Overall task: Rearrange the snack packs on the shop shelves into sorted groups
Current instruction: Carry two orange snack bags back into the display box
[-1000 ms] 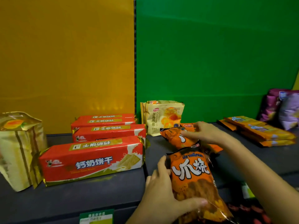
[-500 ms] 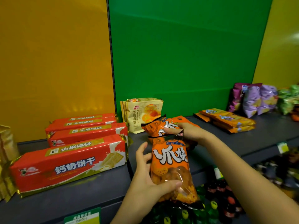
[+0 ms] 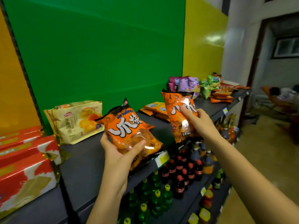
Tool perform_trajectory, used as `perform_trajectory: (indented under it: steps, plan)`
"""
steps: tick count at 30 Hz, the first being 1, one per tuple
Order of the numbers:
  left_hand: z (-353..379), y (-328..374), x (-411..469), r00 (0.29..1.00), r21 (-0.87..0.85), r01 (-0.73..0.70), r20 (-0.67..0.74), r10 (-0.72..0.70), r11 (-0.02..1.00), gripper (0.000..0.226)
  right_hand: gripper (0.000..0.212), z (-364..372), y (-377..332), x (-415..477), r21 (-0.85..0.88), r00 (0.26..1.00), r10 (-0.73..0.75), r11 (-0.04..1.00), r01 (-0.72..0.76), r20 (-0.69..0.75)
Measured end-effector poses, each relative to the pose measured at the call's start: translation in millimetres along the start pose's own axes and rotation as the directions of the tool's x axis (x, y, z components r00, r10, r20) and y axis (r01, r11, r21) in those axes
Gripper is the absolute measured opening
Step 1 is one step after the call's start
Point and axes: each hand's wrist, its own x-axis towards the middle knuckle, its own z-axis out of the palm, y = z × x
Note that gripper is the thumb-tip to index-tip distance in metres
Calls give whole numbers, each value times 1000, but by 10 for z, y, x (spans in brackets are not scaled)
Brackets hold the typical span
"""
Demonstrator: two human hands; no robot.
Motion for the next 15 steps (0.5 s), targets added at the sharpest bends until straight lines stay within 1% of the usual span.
perform_trajectory:
  steps: [4,6,8,9,12,15]
  plan:
    - [588,-273,216,996,67,-81,47,78,994,101,62,-680,365,106,-33,994,58,998,-61,-96]
    - [907,-433,296,993,86,-94,72,88,992,97,64,-1023,562,206,-32,987,77,996,-83,-144]
    - [1257,-599,367,990,103,-97,108,86,990,98,61,-1383,743,354,-14,976,100,994,-104,-193]
    - [1399,-680,404,990,114,-94,118,81,989,103,58,-1535,822,424,-5,972,103,994,-107,-211]
    - [1948,-933,488,991,126,-73,125,57,989,109,48,-2051,1070,672,-21,963,92,995,-101,-253]
    - [2558,-1176,554,990,126,-44,140,27,991,107,53,-2610,1312,948,-52,957,119,989,-137,-266]
